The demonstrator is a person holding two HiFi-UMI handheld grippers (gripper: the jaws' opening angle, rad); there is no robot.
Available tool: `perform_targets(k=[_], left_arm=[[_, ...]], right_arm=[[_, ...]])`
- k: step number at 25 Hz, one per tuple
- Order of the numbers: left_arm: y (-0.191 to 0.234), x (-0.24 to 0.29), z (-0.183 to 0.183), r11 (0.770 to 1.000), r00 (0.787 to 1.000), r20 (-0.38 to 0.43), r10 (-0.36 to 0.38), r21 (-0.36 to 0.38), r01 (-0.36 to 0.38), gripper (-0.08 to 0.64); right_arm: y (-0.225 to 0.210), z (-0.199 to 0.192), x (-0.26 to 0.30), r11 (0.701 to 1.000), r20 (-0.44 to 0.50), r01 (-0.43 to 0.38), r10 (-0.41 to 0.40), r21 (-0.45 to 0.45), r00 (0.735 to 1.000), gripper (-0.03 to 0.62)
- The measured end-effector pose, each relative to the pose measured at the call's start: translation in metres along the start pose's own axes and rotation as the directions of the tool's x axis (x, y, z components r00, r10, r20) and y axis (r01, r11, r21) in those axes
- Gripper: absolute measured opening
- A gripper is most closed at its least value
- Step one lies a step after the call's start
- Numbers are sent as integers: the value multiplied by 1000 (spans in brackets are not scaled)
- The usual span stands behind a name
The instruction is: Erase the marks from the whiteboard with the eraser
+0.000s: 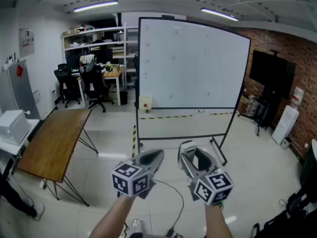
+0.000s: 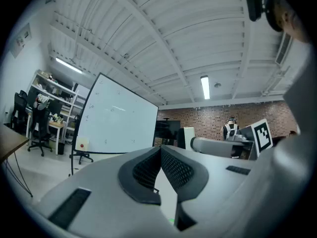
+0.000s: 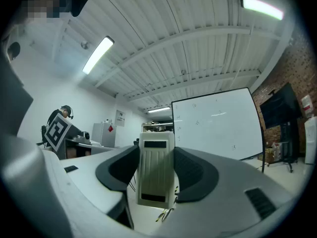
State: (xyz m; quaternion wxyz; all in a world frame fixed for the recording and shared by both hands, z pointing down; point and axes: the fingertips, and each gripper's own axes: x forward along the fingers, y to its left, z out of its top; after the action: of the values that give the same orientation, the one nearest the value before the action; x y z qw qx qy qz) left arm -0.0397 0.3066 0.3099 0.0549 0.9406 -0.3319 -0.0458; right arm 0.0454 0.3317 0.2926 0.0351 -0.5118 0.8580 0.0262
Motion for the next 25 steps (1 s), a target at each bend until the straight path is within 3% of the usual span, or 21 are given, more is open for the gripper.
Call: perform_targets(k=[8, 16, 25], left_arm=[[81, 49, 6, 1000, 1000, 3, -16, 10, 16, 3], [200, 119, 41, 996, 996, -16, -88, 30, 88, 3], [284, 182, 48, 985, 985, -31, -169, 16, 169, 3]], right_arm=[[-33, -13, 83, 1000, -8, 27, -27, -9, 1000, 233], [-72, 1, 214, 994, -14, 111, -111, -24, 994, 233], [-110, -3, 306, 979, -15, 201, -202, -21, 979, 233]])
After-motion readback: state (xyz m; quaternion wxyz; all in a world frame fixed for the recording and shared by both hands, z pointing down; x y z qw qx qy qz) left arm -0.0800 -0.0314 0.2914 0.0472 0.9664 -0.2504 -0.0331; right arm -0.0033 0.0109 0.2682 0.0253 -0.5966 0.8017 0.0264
